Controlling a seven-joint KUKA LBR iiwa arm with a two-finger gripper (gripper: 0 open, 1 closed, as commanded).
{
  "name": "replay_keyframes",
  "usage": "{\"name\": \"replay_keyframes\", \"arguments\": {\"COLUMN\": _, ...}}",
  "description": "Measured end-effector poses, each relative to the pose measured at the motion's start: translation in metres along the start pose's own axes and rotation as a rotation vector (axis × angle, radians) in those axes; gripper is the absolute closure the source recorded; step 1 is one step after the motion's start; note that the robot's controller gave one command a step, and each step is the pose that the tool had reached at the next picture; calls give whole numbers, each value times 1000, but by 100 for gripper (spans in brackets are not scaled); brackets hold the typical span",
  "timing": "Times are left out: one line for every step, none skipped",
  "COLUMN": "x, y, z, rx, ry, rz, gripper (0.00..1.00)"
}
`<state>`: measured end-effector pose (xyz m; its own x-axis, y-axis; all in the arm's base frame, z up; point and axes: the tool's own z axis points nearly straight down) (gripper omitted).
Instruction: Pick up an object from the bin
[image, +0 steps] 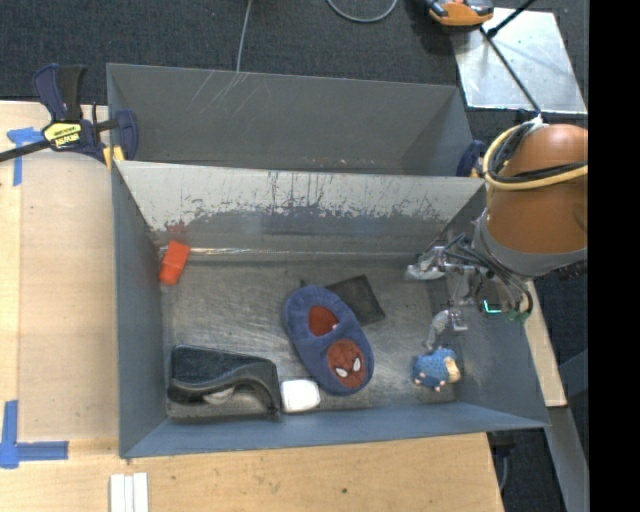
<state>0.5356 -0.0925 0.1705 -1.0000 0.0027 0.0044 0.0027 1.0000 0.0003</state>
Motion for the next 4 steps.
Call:
{"name": "replay_keyframes", "arguments": {"x": 22, "y": -5, "z": 97, "rx": -3, "ry": -11, "rz": -143, "gripper": 0}}
{"name": "replay_keyframes", "arguments": {"x": 20, "y": -42, "z": 89, "rx": 2, "ry": -9, "rz": 99, "gripper": 0}}
{"name": "replay_keyframes", "arguments": {"x": 18, "y": -41, "z": 90, "rx": 1, "ry": -12, "rz": 196, "gripper": 0}}
{"name": "replay_keyframes", "arguments": {"x": 2, "y": -41, "z": 88, "rx": 0, "ry": -11, "rz": 358, "gripper": 0}}
